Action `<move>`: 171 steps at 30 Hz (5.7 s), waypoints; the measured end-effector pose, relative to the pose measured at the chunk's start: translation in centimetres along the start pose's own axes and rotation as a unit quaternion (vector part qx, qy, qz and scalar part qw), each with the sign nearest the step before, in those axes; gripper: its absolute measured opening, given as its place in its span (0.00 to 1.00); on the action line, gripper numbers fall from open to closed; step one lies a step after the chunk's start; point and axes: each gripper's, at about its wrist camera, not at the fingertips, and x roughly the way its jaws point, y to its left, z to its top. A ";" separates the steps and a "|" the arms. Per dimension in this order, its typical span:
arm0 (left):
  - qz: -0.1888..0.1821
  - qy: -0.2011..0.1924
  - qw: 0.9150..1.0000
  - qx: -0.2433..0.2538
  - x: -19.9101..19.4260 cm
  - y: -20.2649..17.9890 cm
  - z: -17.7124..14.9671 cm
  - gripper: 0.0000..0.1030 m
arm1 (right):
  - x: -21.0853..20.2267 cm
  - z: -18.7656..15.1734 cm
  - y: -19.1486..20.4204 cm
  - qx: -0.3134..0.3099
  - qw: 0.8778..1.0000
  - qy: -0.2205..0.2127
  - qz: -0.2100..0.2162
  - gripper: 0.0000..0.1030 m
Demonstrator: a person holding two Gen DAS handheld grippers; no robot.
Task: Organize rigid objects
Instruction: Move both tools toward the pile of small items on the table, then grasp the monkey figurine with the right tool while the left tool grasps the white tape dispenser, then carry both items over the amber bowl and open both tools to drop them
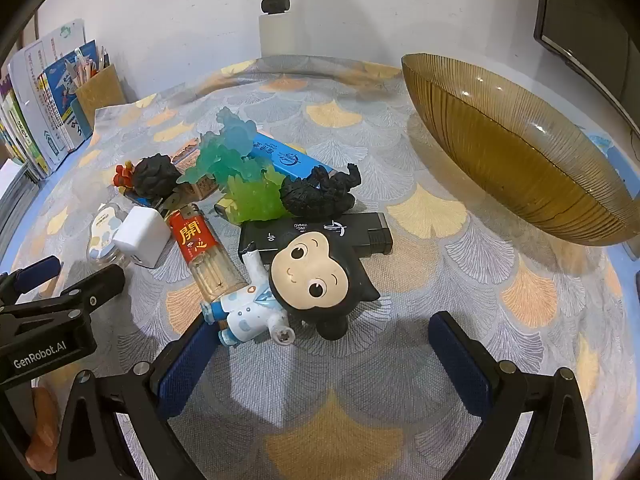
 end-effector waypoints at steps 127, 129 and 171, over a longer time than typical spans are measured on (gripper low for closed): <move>-0.145 0.004 0.980 0.133 -6.5 2.2 -6.4 0.67 | -6.3 -3.5 -2.2 -0.034 0.985 0.039 0.163 0.62; -0.149 0.007 0.981 0.126 -6.2 1.7 -6.1 0.67 | -6.1 -3.7 -2.1 -0.022 0.986 0.044 0.161 0.62; -0.156 -0.102 0.969 0.159 -11.0 -8.4 -0.1 0.44 | -5.9 -4.2 -3.8 -0.116 0.977 0.029 0.176 0.38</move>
